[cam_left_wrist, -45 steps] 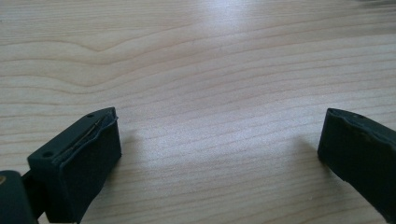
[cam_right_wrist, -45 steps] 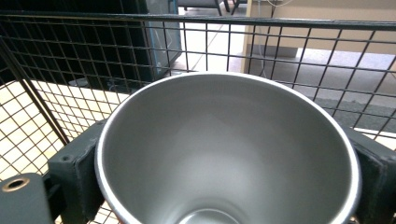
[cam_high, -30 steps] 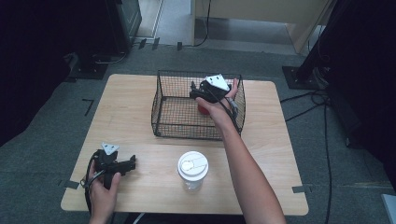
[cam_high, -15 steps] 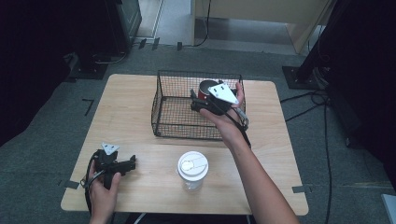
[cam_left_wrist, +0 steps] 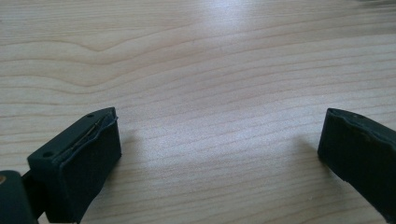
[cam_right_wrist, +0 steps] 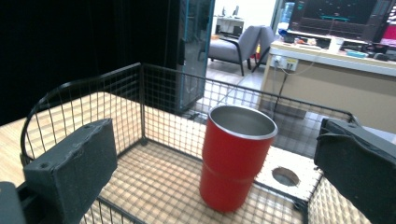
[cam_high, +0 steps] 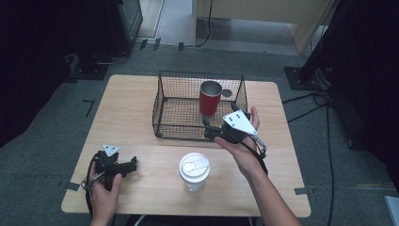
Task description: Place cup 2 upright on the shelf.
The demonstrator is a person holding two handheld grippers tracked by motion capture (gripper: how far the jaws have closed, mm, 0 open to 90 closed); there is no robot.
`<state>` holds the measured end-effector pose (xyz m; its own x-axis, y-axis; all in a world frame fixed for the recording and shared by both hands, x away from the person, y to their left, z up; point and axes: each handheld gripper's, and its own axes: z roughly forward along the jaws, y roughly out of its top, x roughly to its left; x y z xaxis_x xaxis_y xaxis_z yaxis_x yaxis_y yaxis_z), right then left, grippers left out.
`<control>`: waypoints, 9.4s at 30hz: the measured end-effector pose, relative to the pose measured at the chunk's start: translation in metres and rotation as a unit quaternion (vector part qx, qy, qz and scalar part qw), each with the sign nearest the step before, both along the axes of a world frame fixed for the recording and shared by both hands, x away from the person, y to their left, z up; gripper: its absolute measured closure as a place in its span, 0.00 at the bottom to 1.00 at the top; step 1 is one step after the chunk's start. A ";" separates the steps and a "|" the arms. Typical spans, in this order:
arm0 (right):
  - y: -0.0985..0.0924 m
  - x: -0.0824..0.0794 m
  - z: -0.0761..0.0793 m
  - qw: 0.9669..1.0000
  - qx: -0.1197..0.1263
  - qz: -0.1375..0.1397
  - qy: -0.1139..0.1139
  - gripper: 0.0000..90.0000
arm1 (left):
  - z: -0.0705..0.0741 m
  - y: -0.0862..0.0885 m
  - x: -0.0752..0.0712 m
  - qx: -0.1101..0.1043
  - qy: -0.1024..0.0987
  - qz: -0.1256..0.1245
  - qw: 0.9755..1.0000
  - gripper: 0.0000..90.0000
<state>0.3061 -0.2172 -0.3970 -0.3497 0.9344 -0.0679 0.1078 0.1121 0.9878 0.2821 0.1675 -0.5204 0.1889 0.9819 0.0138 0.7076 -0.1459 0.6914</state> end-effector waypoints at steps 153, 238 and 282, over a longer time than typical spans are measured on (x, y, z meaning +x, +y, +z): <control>0.067 -0.080 -0.008 0.987 0.051 0.155 -0.005 0.17 | 0.000 0.000 0.000 0.001 0.001 0.000 1.000 0.00; 0.095 0.081 0.035 0.998 0.057 0.019 -0.025 0.17 | 0.000 0.000 0.000 0.001 0.001 -0.001 1.000 0.00; 0.139 0.138 -0.038 0.999 0.022 0.030 0.023 0.17 | 0.000 0.000 0.000 0.001 0.001 -0.001 1.000 0.00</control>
<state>0.4439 -0.0784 -0.4353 -0.4072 0.9133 -0.0091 0.1474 0.0756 0.9862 0.2821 0.1677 -0.5202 0.1906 0.9815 0.0158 0.7086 -0.1487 0.6897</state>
